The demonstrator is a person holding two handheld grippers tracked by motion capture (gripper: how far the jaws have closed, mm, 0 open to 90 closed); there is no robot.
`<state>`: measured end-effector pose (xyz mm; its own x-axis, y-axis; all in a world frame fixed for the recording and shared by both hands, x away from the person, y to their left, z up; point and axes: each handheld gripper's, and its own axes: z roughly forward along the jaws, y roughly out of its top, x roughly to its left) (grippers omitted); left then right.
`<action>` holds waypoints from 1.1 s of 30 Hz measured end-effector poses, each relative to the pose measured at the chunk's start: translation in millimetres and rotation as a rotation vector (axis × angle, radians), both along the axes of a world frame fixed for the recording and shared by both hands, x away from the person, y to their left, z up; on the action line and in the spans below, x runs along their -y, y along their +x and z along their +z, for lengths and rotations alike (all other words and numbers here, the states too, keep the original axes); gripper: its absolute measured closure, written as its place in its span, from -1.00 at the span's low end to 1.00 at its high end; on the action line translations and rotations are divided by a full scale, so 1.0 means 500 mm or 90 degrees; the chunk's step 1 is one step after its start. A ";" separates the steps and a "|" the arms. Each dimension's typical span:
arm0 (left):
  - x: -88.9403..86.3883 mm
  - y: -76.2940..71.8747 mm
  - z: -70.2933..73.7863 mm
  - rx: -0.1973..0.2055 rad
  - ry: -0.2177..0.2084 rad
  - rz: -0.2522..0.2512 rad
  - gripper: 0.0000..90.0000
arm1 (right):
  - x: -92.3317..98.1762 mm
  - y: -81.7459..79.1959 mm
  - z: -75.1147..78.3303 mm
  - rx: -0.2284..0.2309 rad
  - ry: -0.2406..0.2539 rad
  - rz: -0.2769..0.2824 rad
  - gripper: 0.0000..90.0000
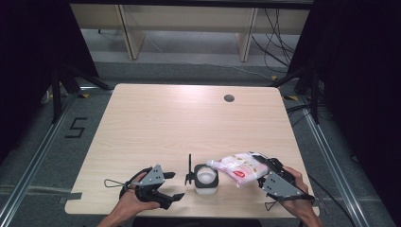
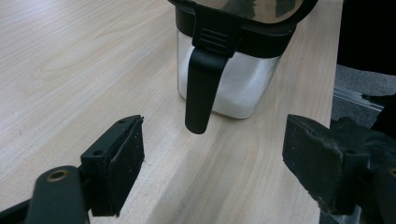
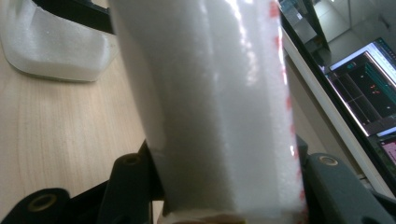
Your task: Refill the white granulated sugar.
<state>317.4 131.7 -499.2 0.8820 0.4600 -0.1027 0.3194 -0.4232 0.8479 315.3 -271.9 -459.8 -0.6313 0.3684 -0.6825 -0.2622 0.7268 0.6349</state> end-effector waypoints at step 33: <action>-0.003 0.002 0.001 0.004 -0.006 -0.003 -0.54 | 0.039 0.124 -0.067 -0.181 0.302 -0.009 0.35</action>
